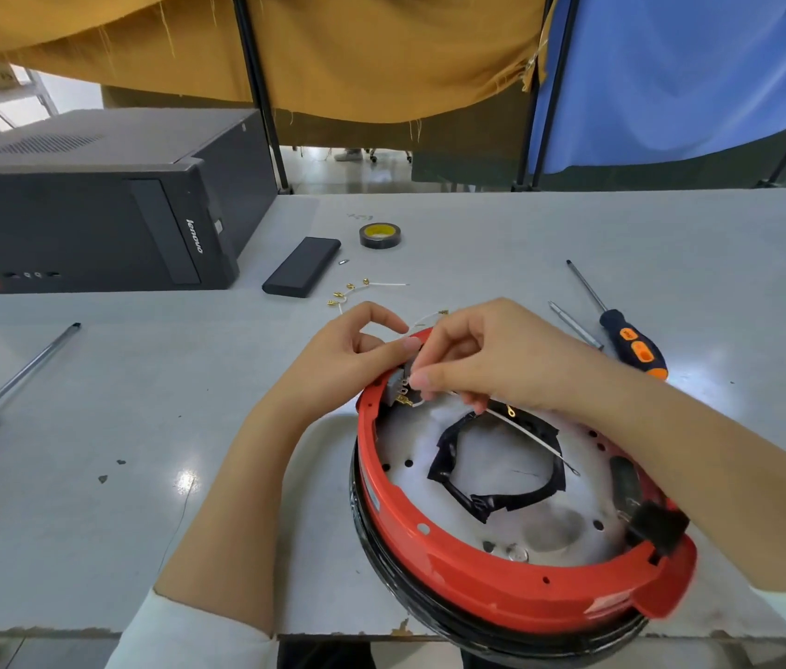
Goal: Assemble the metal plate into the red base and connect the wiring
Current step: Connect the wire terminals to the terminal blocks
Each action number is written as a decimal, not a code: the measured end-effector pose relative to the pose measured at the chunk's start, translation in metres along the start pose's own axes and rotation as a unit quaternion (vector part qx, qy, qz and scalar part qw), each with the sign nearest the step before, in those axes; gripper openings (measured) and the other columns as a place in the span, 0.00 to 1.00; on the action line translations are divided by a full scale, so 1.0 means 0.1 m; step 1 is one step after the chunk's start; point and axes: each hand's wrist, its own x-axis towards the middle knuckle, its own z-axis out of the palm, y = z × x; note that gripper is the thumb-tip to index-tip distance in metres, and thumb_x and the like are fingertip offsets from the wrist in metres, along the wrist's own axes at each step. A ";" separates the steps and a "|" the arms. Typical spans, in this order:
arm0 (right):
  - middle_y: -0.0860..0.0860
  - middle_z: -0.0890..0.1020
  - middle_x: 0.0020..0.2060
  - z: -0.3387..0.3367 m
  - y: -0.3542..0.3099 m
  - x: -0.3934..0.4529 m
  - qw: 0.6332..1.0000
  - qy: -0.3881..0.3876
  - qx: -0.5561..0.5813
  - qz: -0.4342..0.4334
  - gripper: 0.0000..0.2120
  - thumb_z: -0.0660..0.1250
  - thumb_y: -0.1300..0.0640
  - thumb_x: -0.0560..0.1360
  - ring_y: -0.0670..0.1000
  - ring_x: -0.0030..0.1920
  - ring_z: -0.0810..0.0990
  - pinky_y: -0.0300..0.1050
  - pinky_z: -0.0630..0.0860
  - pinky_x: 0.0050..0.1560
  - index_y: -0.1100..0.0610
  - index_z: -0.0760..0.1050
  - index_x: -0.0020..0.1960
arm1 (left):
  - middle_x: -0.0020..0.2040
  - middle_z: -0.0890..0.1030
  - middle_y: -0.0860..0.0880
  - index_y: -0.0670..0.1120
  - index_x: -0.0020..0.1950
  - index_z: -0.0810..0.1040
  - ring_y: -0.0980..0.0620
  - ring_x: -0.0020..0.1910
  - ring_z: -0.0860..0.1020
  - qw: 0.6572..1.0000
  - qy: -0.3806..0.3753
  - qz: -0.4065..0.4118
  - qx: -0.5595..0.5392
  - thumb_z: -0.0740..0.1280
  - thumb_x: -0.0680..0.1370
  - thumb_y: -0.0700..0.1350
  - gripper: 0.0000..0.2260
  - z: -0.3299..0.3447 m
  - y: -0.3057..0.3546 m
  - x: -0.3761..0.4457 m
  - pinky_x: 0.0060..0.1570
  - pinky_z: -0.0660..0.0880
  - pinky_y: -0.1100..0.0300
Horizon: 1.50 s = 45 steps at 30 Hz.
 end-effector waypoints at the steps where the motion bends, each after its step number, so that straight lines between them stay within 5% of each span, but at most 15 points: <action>1: 0.49 0.84 0.31 0.04 0.03 0.00 1.000 0.001 -0.009 -0.001 0.04 0.74 0.60 0.70 0.43 0.26 0.75 0.35 0.73 0.28 0.55 0.81 0.38 | 0.22 0.75 0.54 0.46 0.53 0.76 0.58 0.21 0.72 1.000 -0.003 0.007 -0.002 0.70 0.78 0.48 0.08 0.00 0.00 0.00 0.24 0.66 0.71; 11: 0.46 0.84 0.31 0.17 0.14 -0.05 0.994 0.054 -0.094 -0.016 0.05 0.74 0.60 0.69 0.42 0.31 0.83 0.30 0.75 0.35 0.53 0.80 0.41 | 0.20 0.74 0.54 0.47 0.57 0.78 0.60 0.19 0.71 0.998 -0.020 0.053 -0.015 0.68 0.79 0.44 0.07 -0.01 -0.01 0.01 0.24 0.66 0.73; 28: 0.49 0.84 0.29 0.23 0.15 0.00 0.989 0.088 -0.119 -0.022 0.03 0.73 0.60 0.70 0.42 0.29 0.81 0.38 0.79 0.39 0.53 0.81 0.39 | 0.20 0.74 0.53 0.51 0.53 0.80 0.59 0.18 0.69 0.999 0.007 0.035 -0.030 0.70 0.78 0.45 0.05 0.01 -0.01 0.02 0.24 0.65 0.71; 34: 0.46 0.83 0.27 0.26 0.15 0.01 0.979 0.105 -0.177 -0.002 0.07 0.70 0.53 0.72 0.40 0.29 0.80 0.42 0.79 0.41 0.51 0.79 0.35 | 0.18 0.72 0.55 0.49 0.53 0.80 0.60 0.17 0.68 0.999 0.013 0.034 -0.028 0.69 0.78 0.44 0.04 0.04 0.00 0.01 0.22 0.64 0.73; 45: 0.47 0.82 0.28 0.29 0.14 0.03 0.970 0.100 -0.219 -0.047 0.09 0.69 0.53 0.73 0.39 0.32 0.79 0.41 0.77 0.42 0.50 0.78 0.35 | 0.21 0.75 0.54 0.53 0.67 0.71 0.60 0.21 0.72 0.999 0.008 -0.007 -0.053 0.69 0.78 0.47 0.18 0.03 -0.04 0.02 0.26 0.67 0.72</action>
